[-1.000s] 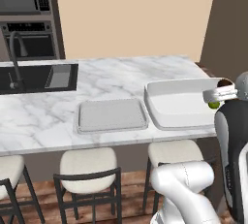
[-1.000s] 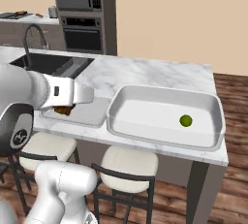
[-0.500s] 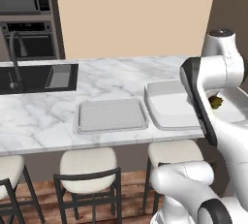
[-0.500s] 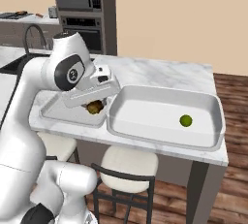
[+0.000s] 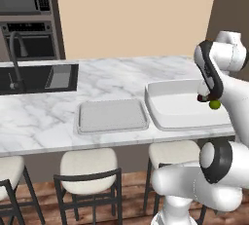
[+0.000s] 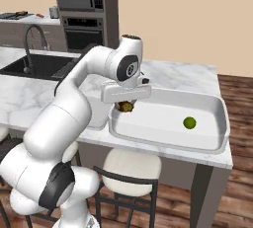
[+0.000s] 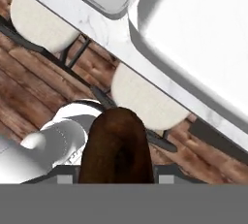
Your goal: Place the cold items (sweet potato and lime) from the fridge in one tupperware on the dining counter. Place the warm items (hot dog and kebab skewer) in the stove area in another tupperware.
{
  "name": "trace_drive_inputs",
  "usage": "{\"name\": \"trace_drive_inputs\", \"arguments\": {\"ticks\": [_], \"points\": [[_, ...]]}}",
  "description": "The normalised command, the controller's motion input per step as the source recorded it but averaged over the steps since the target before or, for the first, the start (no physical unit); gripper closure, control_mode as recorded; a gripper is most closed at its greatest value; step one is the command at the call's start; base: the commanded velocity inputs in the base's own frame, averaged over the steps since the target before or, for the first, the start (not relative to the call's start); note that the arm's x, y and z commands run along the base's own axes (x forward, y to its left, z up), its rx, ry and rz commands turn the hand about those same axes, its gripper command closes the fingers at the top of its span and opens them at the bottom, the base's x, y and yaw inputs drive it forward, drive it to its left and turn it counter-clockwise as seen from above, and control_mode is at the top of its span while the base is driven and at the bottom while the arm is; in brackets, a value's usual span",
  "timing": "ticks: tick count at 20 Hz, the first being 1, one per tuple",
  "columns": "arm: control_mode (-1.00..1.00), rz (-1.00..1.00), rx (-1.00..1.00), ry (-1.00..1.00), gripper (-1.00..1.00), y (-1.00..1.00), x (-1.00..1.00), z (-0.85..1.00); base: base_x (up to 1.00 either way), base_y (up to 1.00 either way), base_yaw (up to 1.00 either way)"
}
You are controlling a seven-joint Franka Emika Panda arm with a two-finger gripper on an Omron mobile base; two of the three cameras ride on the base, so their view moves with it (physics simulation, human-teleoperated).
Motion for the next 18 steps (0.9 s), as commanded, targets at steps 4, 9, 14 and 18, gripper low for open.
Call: {"name": "trace_drive_inputs", "arguments": {"ticks": [4, 9, 14, 18], "points": [[-1.0, 0.26, 0.22, -0.06, 1.0, -0.29, 0.62, -0.12, 0.0, 0.0, 0.0], [-1.0, 0.27, 0.07, -0.12, 1.0, -0.14, 0.54, -0.3, 0.0, 0.0, 0.0], [-1.0, 0.22, 0.0, -0.04, 1.0, 0.02, 0.49, -0.49, 0.0, 0.0, 0.0], [-1.0, 0.21, 0.0, -0.06, 1.0, 0.0, 0.52, -0.47, 0.0, 0.0, 0.0]]}}
